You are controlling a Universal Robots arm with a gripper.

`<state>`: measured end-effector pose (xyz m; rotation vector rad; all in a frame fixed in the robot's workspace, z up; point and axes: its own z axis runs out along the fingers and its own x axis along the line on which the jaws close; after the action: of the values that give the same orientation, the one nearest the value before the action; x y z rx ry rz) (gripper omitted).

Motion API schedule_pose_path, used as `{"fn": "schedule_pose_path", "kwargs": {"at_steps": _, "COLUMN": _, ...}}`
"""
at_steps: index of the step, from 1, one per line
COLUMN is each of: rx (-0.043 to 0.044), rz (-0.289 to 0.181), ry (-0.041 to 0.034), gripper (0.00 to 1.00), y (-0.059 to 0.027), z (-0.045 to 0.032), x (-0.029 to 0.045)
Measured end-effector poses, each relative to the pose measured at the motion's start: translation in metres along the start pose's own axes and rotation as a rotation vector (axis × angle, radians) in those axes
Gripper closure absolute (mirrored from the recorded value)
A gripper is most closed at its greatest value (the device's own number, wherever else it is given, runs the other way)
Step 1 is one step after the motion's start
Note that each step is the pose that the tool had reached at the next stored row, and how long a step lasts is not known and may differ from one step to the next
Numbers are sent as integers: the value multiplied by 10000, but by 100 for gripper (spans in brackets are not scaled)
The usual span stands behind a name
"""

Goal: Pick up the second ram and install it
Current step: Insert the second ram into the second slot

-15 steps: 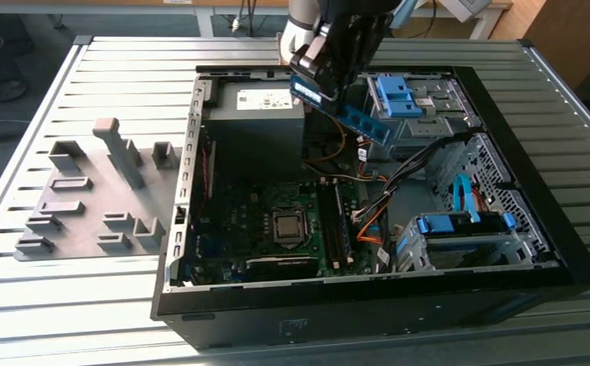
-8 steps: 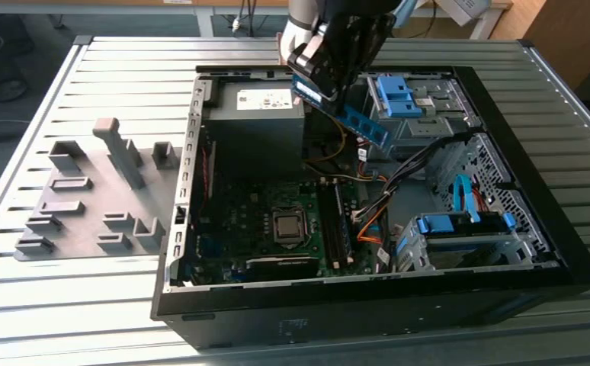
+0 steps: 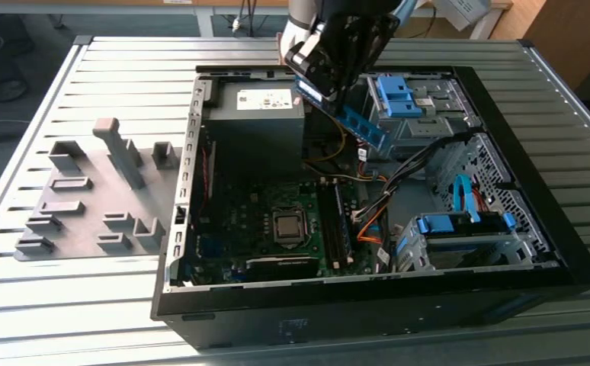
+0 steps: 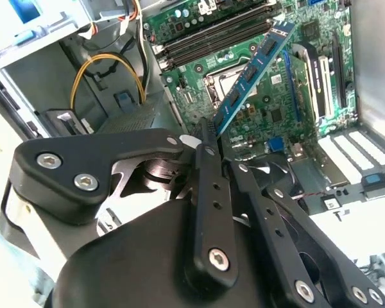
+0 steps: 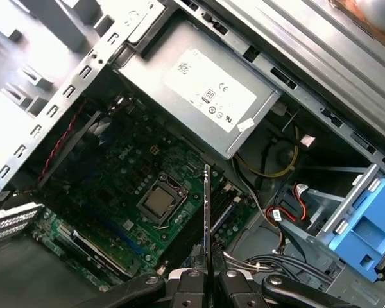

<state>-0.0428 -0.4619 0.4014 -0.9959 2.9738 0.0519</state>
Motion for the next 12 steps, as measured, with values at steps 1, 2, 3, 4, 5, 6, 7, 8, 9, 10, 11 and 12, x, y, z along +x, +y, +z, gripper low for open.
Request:
{"fn": "schedule_pose_path", "kwargs": {"at_steps": 1, "rx": 2, "rz": 91, "ry": -3, "gripper": 86, "y": 0, "z": 1, "x": 0}}
{"fn": "schedule_pose_path", "kwargs": {"at_steps": 2, "rx": 3, "rz": 181, "ry": -5, "gripper": 86, "y": 0, "z": 1, "x": 0}}
{"fn": "schedule_pose_path", "kwargs": {"at_steps": 3, "rx": 5, "rz": 273, "ry": -8, "gripper": 86, "y": 0, "z": 2, "x": 0}}
{"fn": "schedule_pose_path", "kwargs": {"at_steps": 4, "rx": 6, "rz": 364, "ry": -10, "gripper": 86, "y": 0, "z": 2, "x": 0}}
{"fn": "schedule_pose_path", "kwargs": {"at_steps": 5, "rx": 7, "rz": 463, "ry": -13, "gripper": 86, "y": 0, "z": 3, "x": 0}}
{"fn": "schedule_pose_path", "kwargs": {"at_steps": 6, "rx": 9, "rz": 555, "ry": -16, "gripper": 86, "y": 0, "z": 4, "x": 0}}
{"fn": "schedule_pose_path", "kwargs": {"at_steps": 7, "rx": 10, "rz": 648, "ry": -19, "gripper": 86, "y": 0, "z": 4, "x": 0}}
{"fn": "schedule_pose_path", "kwargs": {"at_steps": 8, "rx": 12, "rz": 738, "ry": -21, "gripper": 86, "y": 0, "z": 4, "x": 0}}
{"fn": "schedule_pose_path", "kwargs": {"at_steps": 9, "rx": 13, "rz": 828, "ry": -24, "gripper": 86, "y": 0, "z": 4, "x": 0}}
{"fn": "schedule_pose_path", "kwargs": {"at_steps": 10, "rx": 15, "rz": 918, "ry": -27, "gripper": 86, "y": 0, "z": 5, "x": 0}}
{"fn": "schedule_pose_path", "kwargs": {"at_steps": 11, "rx": 16, "rz": 1007, "ry": -29, "gripper": 86, "y": 0, "z": 5, "x": 0}}
{"fn": "schedule_pose_path", "kwargs": {"at_steps": 12, "rx": 17, "rz": 1094, "ry": -32, "gripper": 86, "y": -1, "z": 5, "x": 0}}
